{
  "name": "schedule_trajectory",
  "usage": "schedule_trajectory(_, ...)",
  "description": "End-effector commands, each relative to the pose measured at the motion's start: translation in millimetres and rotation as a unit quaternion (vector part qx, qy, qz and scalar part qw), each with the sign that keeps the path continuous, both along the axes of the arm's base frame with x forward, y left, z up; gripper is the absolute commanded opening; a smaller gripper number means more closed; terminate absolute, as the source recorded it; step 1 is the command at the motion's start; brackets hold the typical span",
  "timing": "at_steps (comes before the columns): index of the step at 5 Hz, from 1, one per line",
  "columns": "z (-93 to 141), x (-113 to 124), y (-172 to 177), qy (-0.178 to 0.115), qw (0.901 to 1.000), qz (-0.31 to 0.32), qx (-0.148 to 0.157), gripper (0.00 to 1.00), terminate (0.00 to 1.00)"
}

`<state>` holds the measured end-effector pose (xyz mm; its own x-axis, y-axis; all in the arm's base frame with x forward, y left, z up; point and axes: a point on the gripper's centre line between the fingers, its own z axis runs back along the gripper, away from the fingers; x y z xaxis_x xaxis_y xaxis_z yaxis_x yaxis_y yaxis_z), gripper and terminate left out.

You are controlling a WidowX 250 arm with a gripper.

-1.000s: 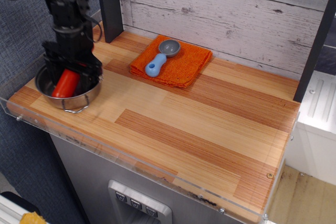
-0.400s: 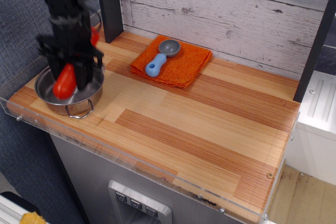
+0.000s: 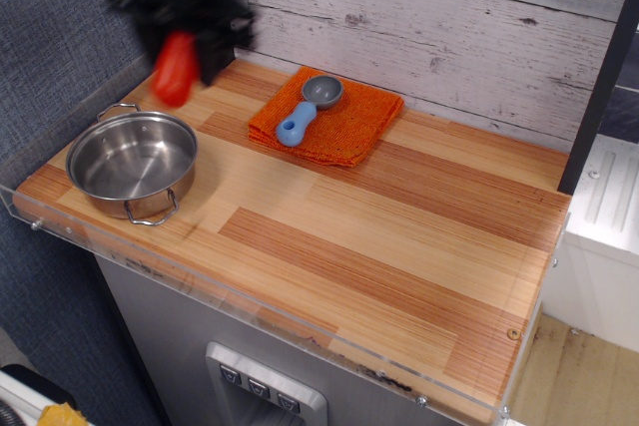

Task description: Put the food on the opposite corner.

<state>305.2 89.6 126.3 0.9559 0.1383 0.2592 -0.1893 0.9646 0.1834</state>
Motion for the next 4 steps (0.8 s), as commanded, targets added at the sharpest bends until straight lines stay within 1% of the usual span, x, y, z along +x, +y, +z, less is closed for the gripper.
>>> schedule_trajectory(1, 5.1, 68.4, -99.5, -0.041, 0.9970, -0.065, -0.007, 0.00, 0.00)
schedule_trajectory(2, -21.1, 75.0, -148.2, -0.024, 0.9989, -0.041, -0.001, 0.00, 0.00)
schedule_trajectory(3, -47.5, 58.1, -198.0, -0.030, 0.9995, -0.005, -0.003, 0.00, 0.00)
schedule_trajectory(4, -72.9, 53.5, -208.1, -0.067, 0.9959, 0.026, -0.054, 0.00, 0.00)
